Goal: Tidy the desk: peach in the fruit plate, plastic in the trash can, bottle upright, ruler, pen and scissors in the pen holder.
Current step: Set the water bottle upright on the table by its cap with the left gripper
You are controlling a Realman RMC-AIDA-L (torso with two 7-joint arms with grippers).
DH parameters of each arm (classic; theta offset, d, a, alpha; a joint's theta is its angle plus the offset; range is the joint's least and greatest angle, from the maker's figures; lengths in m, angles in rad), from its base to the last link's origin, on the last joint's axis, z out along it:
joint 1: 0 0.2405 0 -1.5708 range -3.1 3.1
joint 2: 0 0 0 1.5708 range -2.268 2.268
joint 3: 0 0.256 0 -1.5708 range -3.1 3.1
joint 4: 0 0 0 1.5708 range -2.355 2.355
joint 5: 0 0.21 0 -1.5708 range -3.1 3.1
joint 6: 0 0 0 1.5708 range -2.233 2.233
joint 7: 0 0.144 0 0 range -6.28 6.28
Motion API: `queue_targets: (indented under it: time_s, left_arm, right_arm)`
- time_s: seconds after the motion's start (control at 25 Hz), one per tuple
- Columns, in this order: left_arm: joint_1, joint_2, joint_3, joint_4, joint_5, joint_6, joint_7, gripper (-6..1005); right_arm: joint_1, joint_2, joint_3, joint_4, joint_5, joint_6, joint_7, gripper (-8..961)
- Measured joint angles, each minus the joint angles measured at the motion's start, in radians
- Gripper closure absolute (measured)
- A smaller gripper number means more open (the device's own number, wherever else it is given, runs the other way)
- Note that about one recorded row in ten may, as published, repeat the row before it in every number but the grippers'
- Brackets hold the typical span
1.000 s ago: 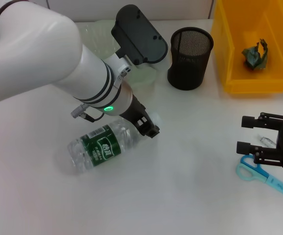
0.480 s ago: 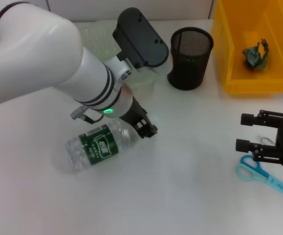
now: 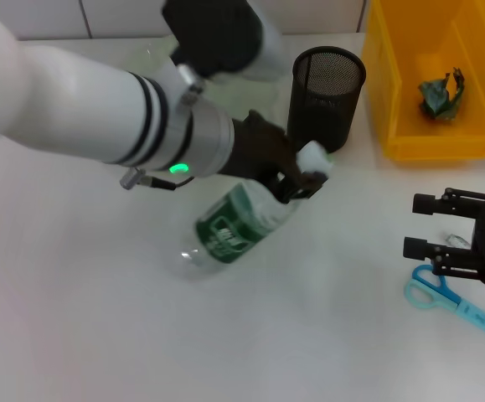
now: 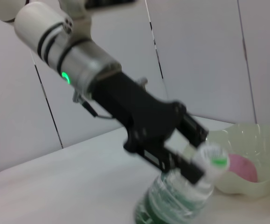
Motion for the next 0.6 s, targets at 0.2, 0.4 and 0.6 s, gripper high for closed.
queue_targets:
  time_s: [0.2, 0.4, 0.6]
  left_arm:
    - [0.007, 0.003, -0.171, -0.119, -0.325, 0.073, 0.243, 559]
    - [-0.004, 0.003, -0.333, -0.347, -0.613, 0.199, 0.541, 559]
    - [-0.004, 0.004, -0.409, -0.538, -0.783, 0.277, 0.783, 559]
  right_arm:
    - [0.004, 0.007, 0.000, 0.000, 0.000, 0.000, 0.000, 248]
    - [0.004, 0.008, 0.000, 0.000, 0.000, 0.000, -0.001, 249]
    - [0.006, 0.013, 0.000, 0.000, 0.001, 0.007, -0.001, 249]
